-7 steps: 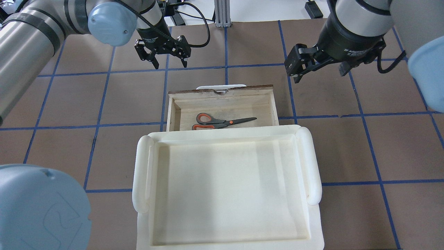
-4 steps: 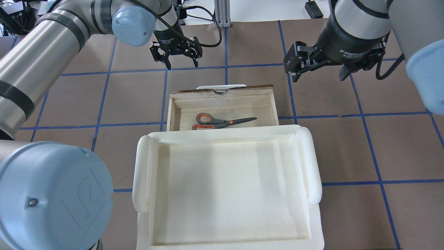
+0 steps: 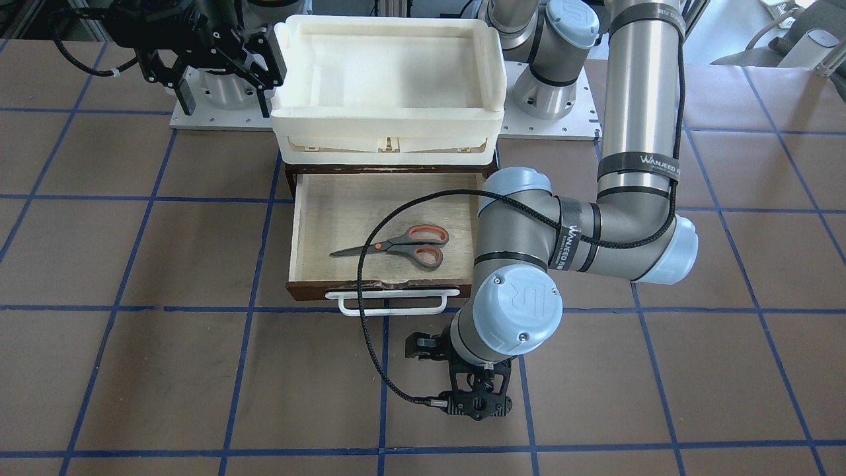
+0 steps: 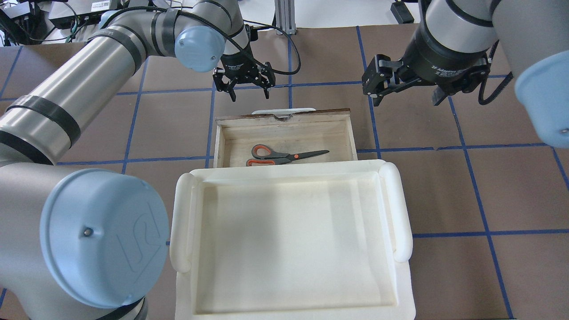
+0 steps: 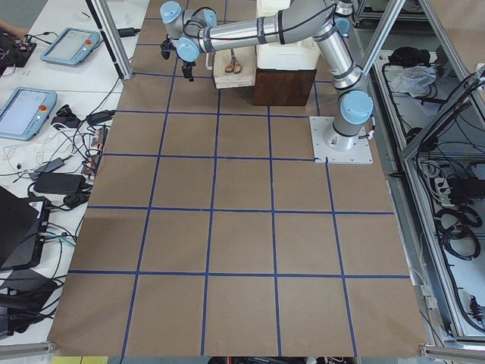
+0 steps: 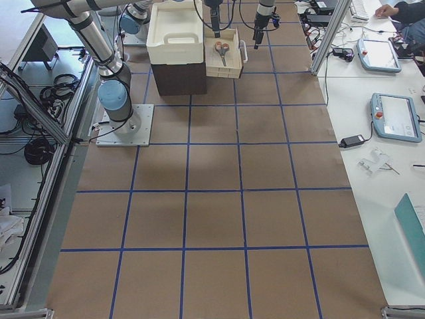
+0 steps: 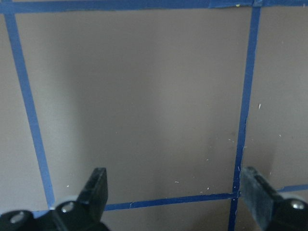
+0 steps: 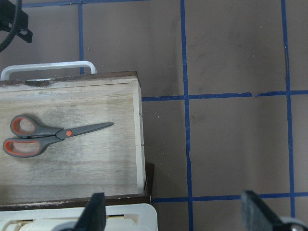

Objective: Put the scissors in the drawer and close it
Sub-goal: 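Move the left gripper over the drawer front near the white handle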

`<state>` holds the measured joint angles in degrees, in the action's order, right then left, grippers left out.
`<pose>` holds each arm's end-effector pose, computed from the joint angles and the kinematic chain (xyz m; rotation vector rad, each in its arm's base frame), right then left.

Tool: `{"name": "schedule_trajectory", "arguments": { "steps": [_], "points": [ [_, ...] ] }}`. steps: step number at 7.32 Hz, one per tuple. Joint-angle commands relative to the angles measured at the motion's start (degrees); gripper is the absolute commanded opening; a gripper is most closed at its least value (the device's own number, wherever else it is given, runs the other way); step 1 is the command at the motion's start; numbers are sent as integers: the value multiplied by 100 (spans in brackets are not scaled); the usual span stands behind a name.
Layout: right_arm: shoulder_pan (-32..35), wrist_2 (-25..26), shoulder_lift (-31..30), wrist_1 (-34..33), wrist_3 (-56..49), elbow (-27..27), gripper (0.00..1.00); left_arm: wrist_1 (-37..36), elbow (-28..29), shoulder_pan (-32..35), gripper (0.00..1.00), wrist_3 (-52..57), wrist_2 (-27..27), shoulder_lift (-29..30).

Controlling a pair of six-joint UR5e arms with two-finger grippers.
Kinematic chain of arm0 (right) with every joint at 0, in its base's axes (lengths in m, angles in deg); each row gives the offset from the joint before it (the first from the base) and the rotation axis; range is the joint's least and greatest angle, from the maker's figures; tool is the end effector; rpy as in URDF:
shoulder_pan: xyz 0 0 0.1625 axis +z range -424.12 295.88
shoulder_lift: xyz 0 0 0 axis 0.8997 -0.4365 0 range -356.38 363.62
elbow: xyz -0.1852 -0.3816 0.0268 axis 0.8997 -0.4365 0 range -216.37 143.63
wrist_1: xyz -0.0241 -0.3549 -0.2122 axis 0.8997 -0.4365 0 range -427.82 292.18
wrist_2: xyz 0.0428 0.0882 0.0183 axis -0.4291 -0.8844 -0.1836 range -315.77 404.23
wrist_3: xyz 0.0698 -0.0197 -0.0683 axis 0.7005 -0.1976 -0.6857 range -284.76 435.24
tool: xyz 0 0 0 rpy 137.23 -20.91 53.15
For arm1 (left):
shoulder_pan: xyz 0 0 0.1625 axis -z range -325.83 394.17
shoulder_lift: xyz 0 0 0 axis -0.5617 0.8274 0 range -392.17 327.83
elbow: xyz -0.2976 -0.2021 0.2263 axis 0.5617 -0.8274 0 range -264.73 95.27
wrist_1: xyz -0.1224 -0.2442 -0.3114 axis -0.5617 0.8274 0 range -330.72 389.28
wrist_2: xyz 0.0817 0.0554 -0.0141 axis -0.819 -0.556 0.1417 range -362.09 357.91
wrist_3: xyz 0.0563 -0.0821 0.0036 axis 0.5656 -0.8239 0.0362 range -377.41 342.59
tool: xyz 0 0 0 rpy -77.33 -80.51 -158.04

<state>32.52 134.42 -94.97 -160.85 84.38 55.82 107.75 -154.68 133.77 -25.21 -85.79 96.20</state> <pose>0.1829 -0.4227 0.5445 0.0682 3.1112 -0.2546 -0.2629 -0.6892 0.2624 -0.0380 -3.0438 -0.2037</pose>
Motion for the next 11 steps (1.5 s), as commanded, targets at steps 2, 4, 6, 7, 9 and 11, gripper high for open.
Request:
{"name": "schedule_trajectory", "arguments": {
  "steps": [2,4,6,7,9,11],
  "points": [
    [-4,-19,6,-23,256,9,100,527,8,25,100,-12,47,-13],
    [-4,-10,49,-216,239,9,100,827,-1,42,100,-12,170,-31],
    [-4,-10,50,-234,282,9,100,1134,-1,42,100,-12,188,-136],
    [-4,-19,58,-338,299,9,100,1267,-1,42,100,-12,188,-197],
    [-4,-19,102,-505,300,9,100,1504,-1,-10,100,-12,188,-250],
    [-4,-19,102,-524,291,9,100,1697,-1,-10,100,-12,188,-338]
  ]
}}
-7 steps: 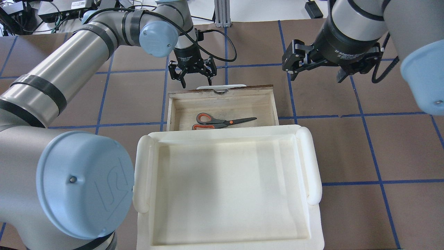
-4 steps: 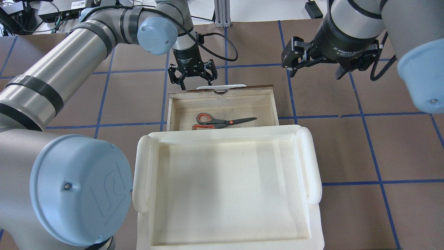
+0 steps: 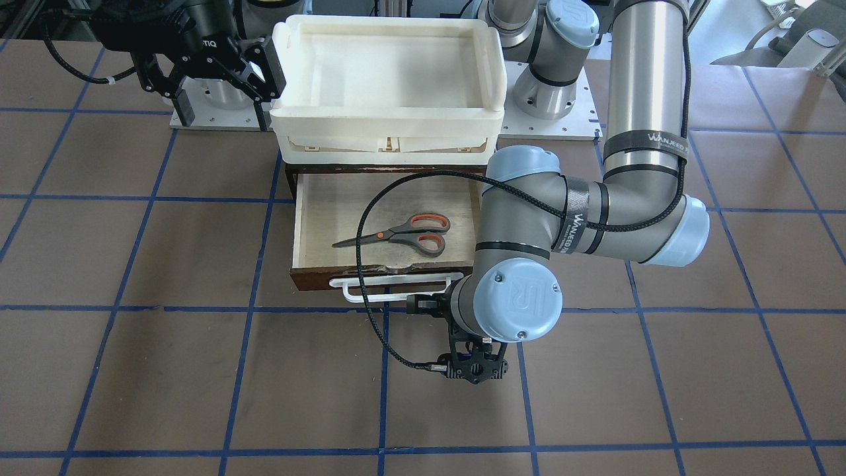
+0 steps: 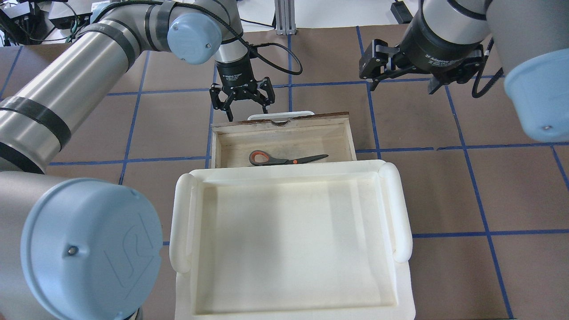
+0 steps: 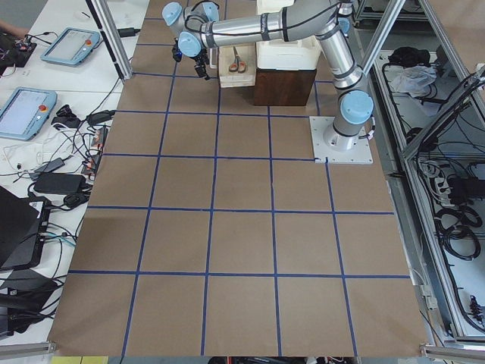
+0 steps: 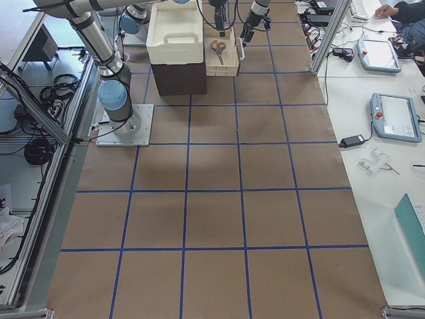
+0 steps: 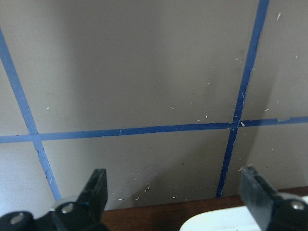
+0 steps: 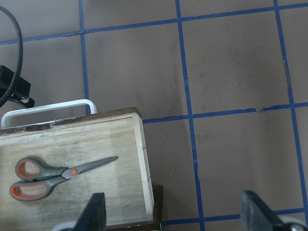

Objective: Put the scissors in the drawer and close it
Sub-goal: 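Move the left gripper over the drawer front near the white handle, then push the drawer front with the left gripper into the cabinet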

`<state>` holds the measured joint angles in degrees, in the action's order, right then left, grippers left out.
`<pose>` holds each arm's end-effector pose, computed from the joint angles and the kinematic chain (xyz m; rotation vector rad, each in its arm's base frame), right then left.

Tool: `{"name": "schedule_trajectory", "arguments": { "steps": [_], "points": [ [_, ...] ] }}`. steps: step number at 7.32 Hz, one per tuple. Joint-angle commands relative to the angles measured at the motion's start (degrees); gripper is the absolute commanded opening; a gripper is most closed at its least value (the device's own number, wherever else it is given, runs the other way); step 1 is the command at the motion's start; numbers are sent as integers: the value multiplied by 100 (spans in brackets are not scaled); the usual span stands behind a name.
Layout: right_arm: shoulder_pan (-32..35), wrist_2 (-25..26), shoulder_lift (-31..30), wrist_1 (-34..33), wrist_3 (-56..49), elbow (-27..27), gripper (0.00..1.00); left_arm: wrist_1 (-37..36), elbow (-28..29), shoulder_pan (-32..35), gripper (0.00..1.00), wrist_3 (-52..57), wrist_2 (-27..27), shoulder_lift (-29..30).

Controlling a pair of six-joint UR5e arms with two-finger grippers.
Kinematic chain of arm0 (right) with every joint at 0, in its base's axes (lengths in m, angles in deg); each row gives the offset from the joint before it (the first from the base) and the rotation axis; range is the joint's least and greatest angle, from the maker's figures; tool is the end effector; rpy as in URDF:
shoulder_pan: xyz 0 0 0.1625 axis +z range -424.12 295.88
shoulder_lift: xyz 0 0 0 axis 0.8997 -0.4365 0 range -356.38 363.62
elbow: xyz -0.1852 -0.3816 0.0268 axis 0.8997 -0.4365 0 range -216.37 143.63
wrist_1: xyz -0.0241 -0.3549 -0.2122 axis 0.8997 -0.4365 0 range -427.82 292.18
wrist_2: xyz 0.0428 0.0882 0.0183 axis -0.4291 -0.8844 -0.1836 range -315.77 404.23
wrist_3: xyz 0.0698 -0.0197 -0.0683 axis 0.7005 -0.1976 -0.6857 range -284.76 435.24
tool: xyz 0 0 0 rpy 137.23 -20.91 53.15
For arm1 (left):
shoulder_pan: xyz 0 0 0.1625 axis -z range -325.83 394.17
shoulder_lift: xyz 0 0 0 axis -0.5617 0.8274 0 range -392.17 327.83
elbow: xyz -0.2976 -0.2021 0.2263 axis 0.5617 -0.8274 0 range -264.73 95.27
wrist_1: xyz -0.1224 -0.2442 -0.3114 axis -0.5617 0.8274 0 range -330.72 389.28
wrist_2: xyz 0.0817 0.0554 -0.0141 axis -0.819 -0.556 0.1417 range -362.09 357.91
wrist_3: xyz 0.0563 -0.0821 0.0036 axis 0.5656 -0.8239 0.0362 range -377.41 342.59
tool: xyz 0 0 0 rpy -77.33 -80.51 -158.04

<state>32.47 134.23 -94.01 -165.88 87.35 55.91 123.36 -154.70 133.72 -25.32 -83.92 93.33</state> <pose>0.1844 -0.4359 0.5465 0.1483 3.0795 -0.3573 -0.2593 -0.6518 0.2776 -0.0061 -3.0052 -0.5441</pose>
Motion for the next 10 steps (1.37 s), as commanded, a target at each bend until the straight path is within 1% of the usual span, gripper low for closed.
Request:
{"name": "schedule_trajectory", "arguments": {
  "steps": [1,4,10],
  "points": [
    [0,17,16,-11,2,0,100,216,0,3,100,-1,0,-78],
    [-9,44,7,156,-15,0,100,444,-26,21,100,-1,-17,-35],
    [-17,79,7,138,-68,0,100,927,-53,91,100,-1,-35,-122]
  ]
}}
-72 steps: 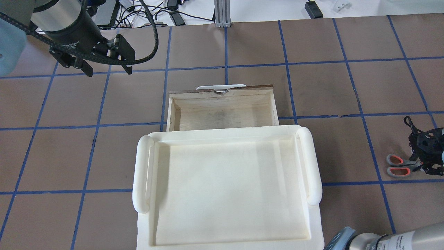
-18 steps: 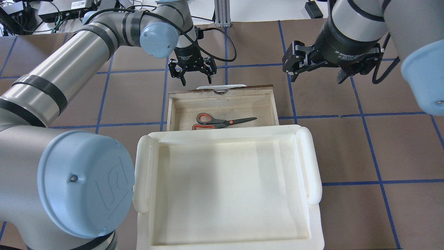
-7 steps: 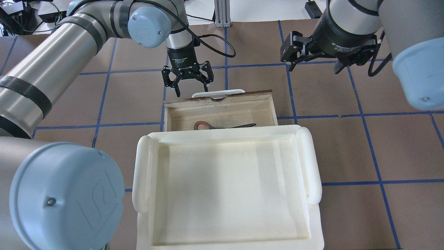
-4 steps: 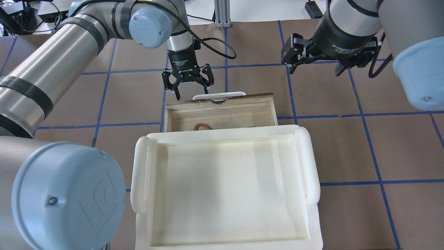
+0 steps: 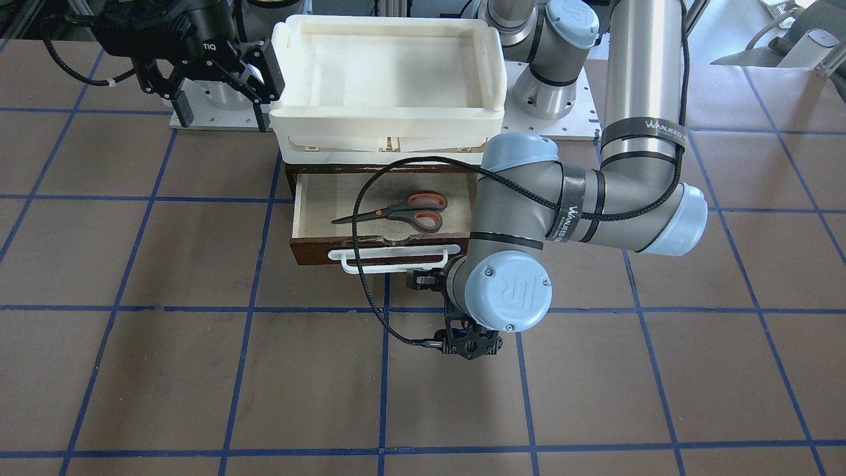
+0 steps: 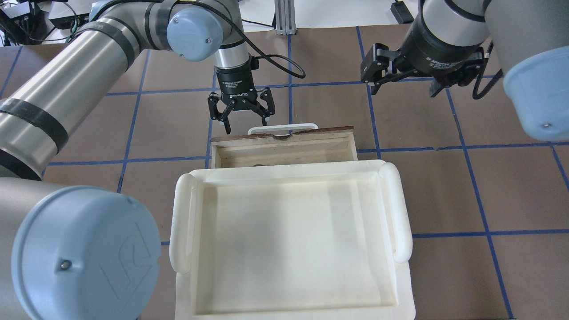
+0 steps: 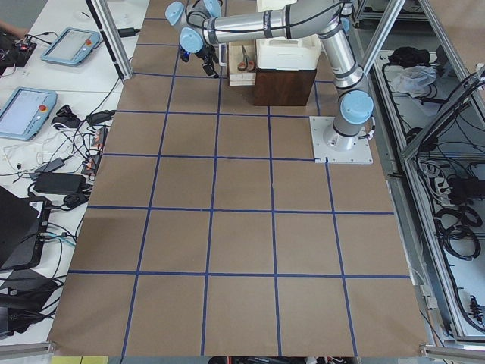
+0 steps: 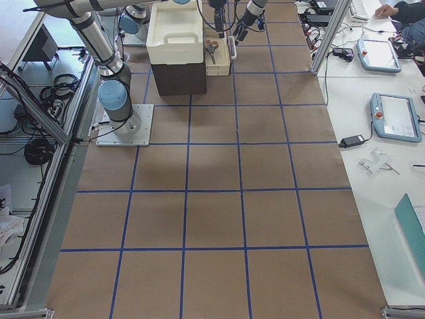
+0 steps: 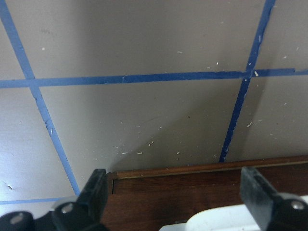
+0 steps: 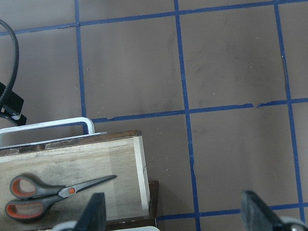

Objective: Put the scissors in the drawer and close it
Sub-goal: 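Push the drawer front with the left gripper into the cabinet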

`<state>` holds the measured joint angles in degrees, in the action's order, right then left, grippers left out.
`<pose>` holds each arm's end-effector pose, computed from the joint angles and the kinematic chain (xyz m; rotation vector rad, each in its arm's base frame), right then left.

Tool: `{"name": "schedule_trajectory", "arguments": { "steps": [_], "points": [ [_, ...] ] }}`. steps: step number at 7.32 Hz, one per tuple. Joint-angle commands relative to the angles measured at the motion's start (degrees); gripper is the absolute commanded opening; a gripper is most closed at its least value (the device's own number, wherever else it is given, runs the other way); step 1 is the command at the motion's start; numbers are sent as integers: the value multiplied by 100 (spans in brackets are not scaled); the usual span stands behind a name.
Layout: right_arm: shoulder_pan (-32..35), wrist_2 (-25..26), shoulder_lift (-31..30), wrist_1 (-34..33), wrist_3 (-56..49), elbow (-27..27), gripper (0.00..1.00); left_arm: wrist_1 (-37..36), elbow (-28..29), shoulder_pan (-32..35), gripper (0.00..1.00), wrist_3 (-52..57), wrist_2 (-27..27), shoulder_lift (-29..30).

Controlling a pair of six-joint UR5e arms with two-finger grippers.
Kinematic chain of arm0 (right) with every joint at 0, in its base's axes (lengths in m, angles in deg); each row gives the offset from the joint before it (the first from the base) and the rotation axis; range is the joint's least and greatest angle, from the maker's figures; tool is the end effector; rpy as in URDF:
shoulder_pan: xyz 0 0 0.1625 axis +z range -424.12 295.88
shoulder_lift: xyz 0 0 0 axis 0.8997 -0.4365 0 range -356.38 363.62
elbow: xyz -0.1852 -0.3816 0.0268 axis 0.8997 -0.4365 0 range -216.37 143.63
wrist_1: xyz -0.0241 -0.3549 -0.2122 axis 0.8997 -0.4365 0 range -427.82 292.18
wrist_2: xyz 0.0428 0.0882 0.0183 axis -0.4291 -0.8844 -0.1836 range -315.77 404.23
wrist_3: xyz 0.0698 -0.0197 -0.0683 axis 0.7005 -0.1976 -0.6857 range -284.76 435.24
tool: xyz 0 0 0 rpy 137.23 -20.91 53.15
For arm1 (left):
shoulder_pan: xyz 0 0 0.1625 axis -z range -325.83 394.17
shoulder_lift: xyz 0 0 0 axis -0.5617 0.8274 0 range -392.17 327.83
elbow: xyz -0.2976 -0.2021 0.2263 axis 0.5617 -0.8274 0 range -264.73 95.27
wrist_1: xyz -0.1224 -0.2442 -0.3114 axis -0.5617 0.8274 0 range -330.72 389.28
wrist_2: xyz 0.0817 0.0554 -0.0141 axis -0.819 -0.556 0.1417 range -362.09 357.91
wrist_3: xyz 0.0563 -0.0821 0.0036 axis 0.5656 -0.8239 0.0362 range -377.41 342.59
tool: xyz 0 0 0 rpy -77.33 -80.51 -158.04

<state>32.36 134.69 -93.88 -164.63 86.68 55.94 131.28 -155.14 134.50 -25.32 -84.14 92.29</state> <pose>0.1827 -0.4355 0.5426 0.1353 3.0971 -0.3235 -0.2638 -0.6268 0.2792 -0.0136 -2.9920 -0.7384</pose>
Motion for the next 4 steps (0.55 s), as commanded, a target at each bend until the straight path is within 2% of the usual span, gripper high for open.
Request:
{"name": "schedule_trajectory", "arguments": {
  "steps": [1,4],
  "points": [
    [3,16,3,4,-10,6,100,293,-17,13,100,9,-21,-87],
    [-6,42,-6,13,-10,-3,100,321,-43,100,100,9,-21,-88]
  ]
}}
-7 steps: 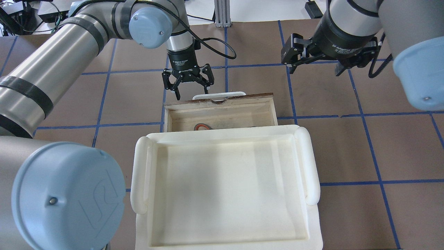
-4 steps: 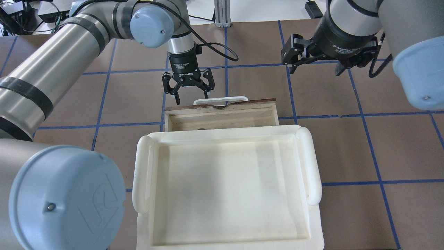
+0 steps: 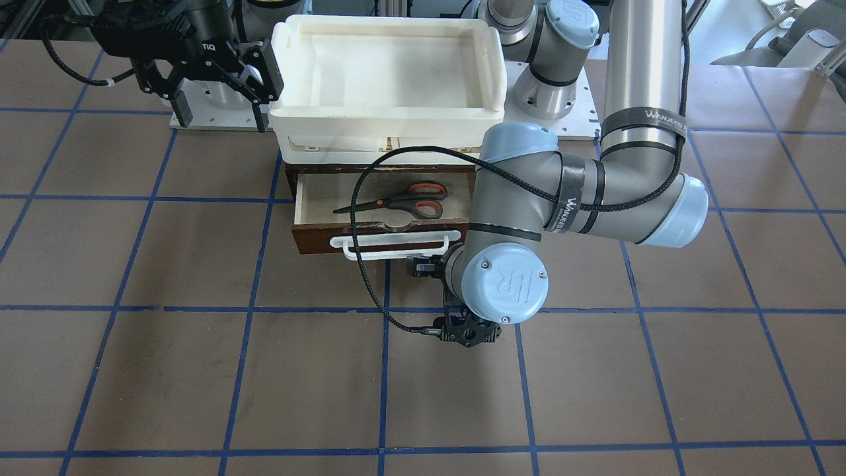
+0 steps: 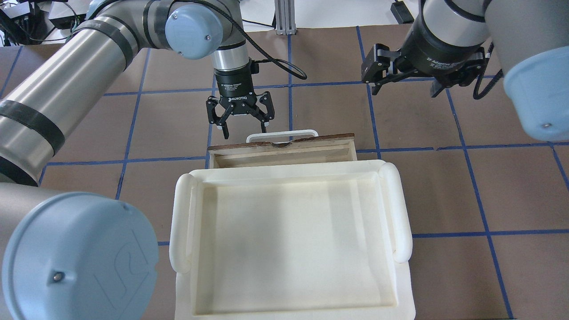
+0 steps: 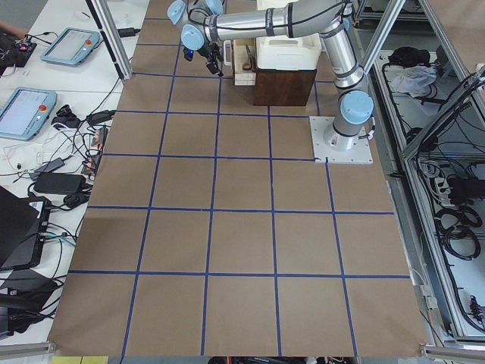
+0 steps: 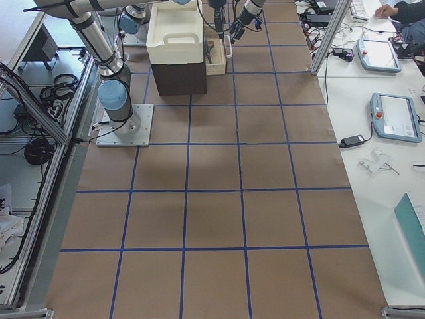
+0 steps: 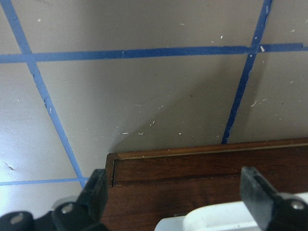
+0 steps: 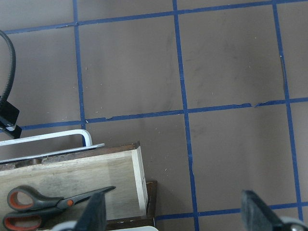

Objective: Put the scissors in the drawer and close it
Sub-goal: 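Push the drawer front with the left gripper into the cabinet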

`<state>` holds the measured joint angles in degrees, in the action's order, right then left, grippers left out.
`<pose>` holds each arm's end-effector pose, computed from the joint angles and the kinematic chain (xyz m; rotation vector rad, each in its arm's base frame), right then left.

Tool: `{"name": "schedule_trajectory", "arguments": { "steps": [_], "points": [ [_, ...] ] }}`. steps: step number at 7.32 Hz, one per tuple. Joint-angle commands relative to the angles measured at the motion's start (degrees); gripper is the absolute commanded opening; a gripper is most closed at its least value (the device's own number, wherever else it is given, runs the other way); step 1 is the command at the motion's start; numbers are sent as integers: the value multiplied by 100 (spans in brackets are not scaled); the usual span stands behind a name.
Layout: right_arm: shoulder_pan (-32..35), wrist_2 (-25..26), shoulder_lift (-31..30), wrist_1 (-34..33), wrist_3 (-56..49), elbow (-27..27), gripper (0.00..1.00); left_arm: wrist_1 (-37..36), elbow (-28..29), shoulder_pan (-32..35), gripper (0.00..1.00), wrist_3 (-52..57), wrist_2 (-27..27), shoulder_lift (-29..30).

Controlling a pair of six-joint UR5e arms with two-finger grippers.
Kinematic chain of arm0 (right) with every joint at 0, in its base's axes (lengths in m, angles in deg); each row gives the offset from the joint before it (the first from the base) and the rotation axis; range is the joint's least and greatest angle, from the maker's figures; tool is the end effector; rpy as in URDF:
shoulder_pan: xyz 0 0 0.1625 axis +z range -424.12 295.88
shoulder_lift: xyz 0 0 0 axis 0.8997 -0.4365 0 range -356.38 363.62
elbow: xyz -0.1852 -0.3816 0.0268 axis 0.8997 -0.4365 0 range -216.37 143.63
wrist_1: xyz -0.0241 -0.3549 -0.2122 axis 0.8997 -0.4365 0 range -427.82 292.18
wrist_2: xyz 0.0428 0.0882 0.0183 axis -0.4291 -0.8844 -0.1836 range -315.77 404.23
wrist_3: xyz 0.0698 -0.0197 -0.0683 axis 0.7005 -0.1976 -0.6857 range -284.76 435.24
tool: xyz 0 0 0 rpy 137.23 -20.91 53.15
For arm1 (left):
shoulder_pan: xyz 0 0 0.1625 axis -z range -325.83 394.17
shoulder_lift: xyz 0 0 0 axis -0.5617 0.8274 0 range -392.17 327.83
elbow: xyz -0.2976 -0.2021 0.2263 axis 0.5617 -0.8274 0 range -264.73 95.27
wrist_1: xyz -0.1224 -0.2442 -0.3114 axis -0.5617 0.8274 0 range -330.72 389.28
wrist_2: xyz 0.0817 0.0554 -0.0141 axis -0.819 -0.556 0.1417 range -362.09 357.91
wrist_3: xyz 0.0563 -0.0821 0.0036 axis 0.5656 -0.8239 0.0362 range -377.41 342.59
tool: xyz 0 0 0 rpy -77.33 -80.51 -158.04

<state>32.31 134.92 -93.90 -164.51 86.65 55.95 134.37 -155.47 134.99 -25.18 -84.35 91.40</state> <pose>0.1819 -0.4355 0.5424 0.1367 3.1017 -0.3220 -0.2669 -0.6143 0.2848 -0.0266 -2.9875 -0.8058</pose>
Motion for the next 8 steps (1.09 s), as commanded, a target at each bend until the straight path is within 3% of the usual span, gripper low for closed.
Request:
{"name": "schedule_trajectory", "arguments": {
  "steps": [1,8],
  "points": [
    [-1,19,-4,10,-6,-4,100,38,-20,87,100,-5,-1,-25],
    [8,20,-4,10,-7,5,100,539,-397,96,100,65,-98,-359]
  ]
}}
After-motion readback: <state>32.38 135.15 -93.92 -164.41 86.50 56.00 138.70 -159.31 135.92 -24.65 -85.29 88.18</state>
